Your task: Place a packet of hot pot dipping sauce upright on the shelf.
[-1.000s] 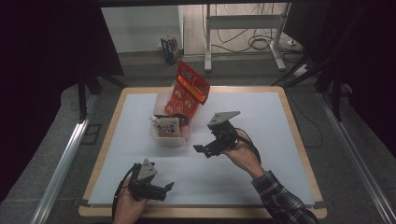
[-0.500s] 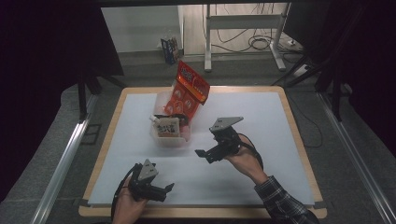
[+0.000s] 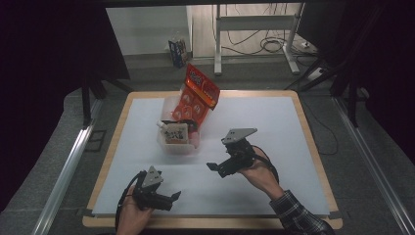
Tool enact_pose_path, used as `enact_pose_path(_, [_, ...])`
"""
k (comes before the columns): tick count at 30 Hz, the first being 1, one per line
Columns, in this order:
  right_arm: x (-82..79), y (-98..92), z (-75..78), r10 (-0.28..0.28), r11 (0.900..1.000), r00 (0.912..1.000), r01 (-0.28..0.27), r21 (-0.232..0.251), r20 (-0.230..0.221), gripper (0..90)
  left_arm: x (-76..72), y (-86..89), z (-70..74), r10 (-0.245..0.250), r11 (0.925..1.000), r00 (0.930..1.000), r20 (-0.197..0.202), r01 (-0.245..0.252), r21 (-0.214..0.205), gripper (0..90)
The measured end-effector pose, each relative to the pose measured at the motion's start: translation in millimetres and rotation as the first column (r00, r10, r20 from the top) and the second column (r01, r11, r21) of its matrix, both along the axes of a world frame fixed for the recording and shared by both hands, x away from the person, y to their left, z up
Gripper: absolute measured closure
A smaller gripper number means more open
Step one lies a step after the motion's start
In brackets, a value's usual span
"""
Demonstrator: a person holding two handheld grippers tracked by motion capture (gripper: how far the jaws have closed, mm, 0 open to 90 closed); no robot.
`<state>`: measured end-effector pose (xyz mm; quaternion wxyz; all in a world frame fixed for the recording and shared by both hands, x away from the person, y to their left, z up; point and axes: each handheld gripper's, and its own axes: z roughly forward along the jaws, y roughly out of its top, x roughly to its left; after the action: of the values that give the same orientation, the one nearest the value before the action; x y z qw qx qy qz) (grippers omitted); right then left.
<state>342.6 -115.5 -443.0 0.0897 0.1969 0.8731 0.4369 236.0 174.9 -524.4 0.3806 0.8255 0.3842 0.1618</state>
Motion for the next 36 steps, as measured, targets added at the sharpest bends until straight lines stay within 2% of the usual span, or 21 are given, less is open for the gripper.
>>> enact_pose_path(14, [-6.3,-8.7,-11.3,-0.013,0.9997,0.9998,0.013,-0.022,-0.016,0.0,-0.7,0.6,0.0,0.001,1.0,0.9999,0.01,-0.001,-0.001,1.5])
enact_pose_path(22, [-8.4,-15.5,-17.3,-0.028,0.999,0.9994,0.027,-0.037,-0.02,0.0,-1.2,-0.5,-1.8,-0.002,0.9997,0.9996,0.028,0.002,0.023,0.9])
enact_pose_path(30, [-12.2,-29.0,-20.9,-0.058,0.9971,0.9981,0.056,-0.051,-0.023,0.0,-1.9,-0.2,-2.0,0.001,0.9995,0.999,0.045,-0.002,0.031,0.5])
enact_pose_path(36, [-16.8,-42.0,-22.1,-0.085,0.9956,0.996,0.084,-0.042,-0.027,0.0,-2.3,-0.5,-2.1,0.0,0.9993,0.9987,0.052,-0.002,0.038,0.4])
